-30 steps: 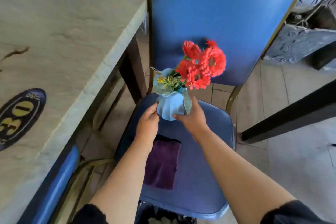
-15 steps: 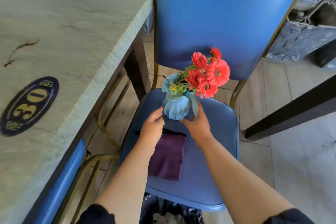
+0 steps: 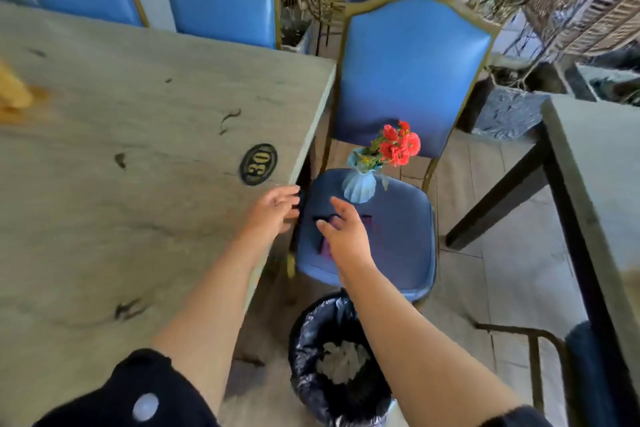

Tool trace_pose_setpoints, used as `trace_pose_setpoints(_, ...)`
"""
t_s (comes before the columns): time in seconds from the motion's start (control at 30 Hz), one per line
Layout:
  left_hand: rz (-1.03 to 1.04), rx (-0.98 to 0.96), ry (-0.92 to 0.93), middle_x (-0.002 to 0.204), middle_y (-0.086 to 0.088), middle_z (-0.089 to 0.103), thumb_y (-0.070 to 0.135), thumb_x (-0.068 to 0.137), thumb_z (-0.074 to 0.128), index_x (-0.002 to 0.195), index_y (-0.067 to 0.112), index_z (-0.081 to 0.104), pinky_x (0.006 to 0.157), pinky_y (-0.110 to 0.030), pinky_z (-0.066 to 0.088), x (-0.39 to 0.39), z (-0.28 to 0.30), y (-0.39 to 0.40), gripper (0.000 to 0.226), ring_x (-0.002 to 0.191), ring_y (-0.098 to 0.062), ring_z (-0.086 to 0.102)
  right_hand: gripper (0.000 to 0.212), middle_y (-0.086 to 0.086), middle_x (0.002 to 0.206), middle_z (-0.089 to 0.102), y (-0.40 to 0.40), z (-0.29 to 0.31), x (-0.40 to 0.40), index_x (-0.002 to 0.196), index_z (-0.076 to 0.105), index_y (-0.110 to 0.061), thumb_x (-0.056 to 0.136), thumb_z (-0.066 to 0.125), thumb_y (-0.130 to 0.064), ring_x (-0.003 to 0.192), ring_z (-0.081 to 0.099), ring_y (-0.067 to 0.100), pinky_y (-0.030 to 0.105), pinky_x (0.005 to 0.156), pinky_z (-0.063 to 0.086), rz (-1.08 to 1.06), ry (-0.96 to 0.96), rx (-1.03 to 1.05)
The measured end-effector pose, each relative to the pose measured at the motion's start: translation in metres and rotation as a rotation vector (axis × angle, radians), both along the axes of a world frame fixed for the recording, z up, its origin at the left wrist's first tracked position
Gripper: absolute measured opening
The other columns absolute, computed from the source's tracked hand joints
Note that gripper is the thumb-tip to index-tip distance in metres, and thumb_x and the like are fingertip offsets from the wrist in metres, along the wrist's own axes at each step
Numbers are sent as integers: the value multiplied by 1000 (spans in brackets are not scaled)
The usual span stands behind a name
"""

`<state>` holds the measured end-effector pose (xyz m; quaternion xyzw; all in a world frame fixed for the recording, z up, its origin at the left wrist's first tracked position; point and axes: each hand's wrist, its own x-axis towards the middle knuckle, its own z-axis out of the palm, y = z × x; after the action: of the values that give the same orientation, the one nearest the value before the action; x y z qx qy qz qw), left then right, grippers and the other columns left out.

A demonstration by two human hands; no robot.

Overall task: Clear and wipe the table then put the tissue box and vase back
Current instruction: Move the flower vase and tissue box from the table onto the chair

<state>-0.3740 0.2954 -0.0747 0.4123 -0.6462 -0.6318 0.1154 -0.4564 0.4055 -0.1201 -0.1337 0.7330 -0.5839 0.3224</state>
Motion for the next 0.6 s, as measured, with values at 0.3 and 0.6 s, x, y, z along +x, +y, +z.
trace_pose_setpoints(0.3,81,-204,84,111,-2,63,4,97,39,123,13,59,57,-19,37,192,127,-37,34,74,-5,59,42,3,129,50,-40,122,174,129,52,-22,90,60,-11,124,47,18,25,82,39,54,80,-170)
trace_pose_setpoints(0.6,243,-221,110,100,5,67,10,95,45,114,23,61,79,-28,46,312,155,-109,28,87,-11,64,39,0,129,52,-117,166,266,129,54,-20,91,60,-12,124,47,18,29,86,39,158,140,-244)
